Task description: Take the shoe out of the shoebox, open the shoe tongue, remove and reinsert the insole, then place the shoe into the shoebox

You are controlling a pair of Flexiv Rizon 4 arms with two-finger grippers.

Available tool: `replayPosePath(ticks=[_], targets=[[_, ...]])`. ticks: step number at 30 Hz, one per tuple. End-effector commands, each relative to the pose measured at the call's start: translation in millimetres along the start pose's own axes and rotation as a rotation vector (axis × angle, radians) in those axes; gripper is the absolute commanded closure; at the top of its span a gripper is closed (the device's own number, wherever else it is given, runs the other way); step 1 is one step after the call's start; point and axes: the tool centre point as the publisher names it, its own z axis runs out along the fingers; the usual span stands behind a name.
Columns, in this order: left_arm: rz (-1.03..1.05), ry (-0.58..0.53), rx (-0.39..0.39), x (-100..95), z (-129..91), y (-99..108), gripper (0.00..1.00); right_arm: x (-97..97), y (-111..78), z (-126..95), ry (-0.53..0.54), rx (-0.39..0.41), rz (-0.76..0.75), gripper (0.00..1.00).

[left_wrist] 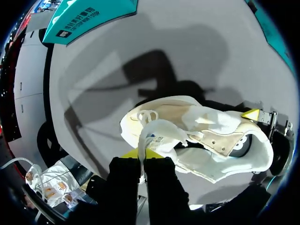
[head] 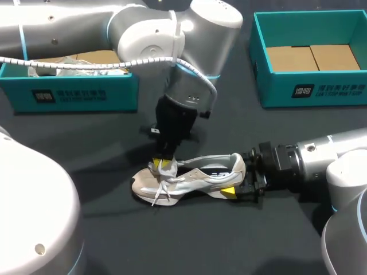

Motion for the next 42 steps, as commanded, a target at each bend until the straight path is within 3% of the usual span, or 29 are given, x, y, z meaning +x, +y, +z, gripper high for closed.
replayPosePath(ticks=[1,7,12,22,23,27,28,33,37,42], targets=[[-0.026,-0.015,0.014,3.9,14,-2,1.00,0.8,0.6,0,-0.001,0.002,0.000,1.00],[-0.041,-0.037,0.012,2.2,24,-7,0.86,0.8,0.6,0,-0.001,0.002,0.000,1.00],[-0.054,-0.080,0.023,-1.5,30,-10,0.61,0.8,0.6,0,-0.001,0.002,0.000,1.00],[-0.063,-0.134,0.051,-18.9,35,-15,0.50,0.8,0.6,0,-0.001,0.002,0.000,1.00],[-0.059,-0.143,0.057,-20.3,35,-15,0.44,0.8,0.6,0,-0.001,0.002,0.000,1.00],[-0.056,-0.189,0.080,-23.4,38,-17,0.40,0.8,0.6,0,-0.001,0.002,0.000,1.00],[-0.052,-0.188,0.083,-25.3,38,-17,0.35,0.8,0.6,0,-0.001,0.002,0.000,1.00],[0.007,-0.116,0.087,-37.2,21,-16,0.37,0.8,0.6,0,-0.001,0.002,0.000,1.00],[0.088,-0.027,0.108,-48.9,-5,-14,0.49,0.8,0.6,0,-0.001,0.002,0.000,1.00],[0.247,0.057,0.171,-56.7,-41,-10,0.51,0.8,0.6,0,-0.001,0.002,0.000,1.00]])
